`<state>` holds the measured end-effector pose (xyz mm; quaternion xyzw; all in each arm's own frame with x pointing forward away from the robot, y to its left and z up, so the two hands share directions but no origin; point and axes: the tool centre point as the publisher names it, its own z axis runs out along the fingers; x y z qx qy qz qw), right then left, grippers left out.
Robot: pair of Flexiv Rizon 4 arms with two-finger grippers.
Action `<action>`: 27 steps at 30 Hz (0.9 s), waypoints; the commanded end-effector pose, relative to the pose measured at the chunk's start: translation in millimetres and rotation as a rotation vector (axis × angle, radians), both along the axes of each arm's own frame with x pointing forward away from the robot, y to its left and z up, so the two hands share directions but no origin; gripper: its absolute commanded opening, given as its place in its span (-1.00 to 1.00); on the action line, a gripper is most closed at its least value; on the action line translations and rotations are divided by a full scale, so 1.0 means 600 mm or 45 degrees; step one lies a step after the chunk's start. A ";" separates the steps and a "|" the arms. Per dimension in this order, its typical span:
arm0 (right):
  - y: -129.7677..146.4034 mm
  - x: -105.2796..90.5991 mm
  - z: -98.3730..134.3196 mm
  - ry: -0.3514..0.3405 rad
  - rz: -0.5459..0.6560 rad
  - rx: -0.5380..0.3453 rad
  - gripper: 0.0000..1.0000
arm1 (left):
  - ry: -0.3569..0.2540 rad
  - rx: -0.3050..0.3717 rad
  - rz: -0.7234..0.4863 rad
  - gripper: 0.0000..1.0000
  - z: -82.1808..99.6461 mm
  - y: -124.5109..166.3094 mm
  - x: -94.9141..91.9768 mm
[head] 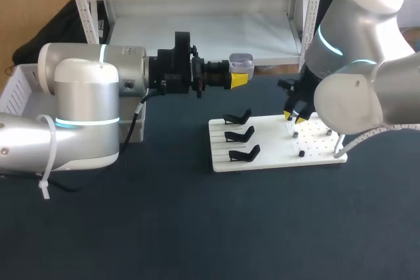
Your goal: Pick up each earbud case from the left stands, insert the matching earbuds, close the lid, and place the case in the box.
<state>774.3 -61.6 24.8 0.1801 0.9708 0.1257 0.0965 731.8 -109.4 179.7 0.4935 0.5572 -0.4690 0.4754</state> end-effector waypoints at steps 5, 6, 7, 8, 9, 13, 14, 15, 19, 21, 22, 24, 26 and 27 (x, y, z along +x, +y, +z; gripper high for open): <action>0.002 0.005 -0.001 0.003 0.006 -0.007 -0.72 | -0.002 -0.003 0.001 -1.00 -0.001 0.000 0.000; 0.003 0.005 -0.001 0.003 0.007 -0.009 -0.72 | -0.002 -0.003 0.001 -1.00 -0.001 0.000 0.000; 0.003 0.005 -0.001 0.004 0.008 -0.010 -0.72 | -0.002 -0.003 0.001 -1.00 -0.001 0.000 0.000; 0.002 0.005 0.000 0.005 0.009 -0.011 -0.80 | -0.002 -0.003 0.001 -1.00 -0.001 0.000 0.000; 0.002 0.004 0.000 0.005 0.009 -0.013 -0.94 | -0.002 -0.003 0.001 -1.00 -0.001 0.000 0.000; -0.001 0.001 0.002 0.007 0.006 -0.014 -0.51 | -0.002 -0.003 0.001 -1.00 -0.001 0.000 0.000; -0.002 0.000 0.002 0.008 0.005 -0.014 -0.25 | -0.002 -0.003 0.001 -1.00 -0.001 0.000 0.000; -0.002 -0.001 0.002 0.009 0.005 -0.015 -0.15 | -0.002 -0.003 0.001 -1.00 -0.001 0.000 0.000; -0.005 -0.002 0.002 0.013 0.008 -0.015 -0.03 | -0.002 -0.003 0.001 -1.00 -0.001 0.000 0.000; -0.006 -0.001 0.001 0.016 0.018 -0.018 -0.02 | -0.002 -0.003 0.001 -1.00 -0.001 0.000 0.000; -0.006 -0.001 0.000 0.017 0.027 -0.021 -0.02 | -0.002 -0.003 0.001 -1.00 -0.001 0.000 0.000; -0.007 0.001 -0.001 0.013 0.056 -0.024 -0.01 | -0.002 -0.003 0.001 -1.00 -0.001 0.000 0.000; -0.007 0.002 -0.001 0.009 0.090 -0.032 0.11 | -0.002 -0.003 0.001 -1.00 -0.001 0.000 0.000; -0.006 0.003 -0.001 0.006 0.107 -0.032 0.12 | -0.002 -0.003 0.001 -1.00 -0.001 0.000 0.000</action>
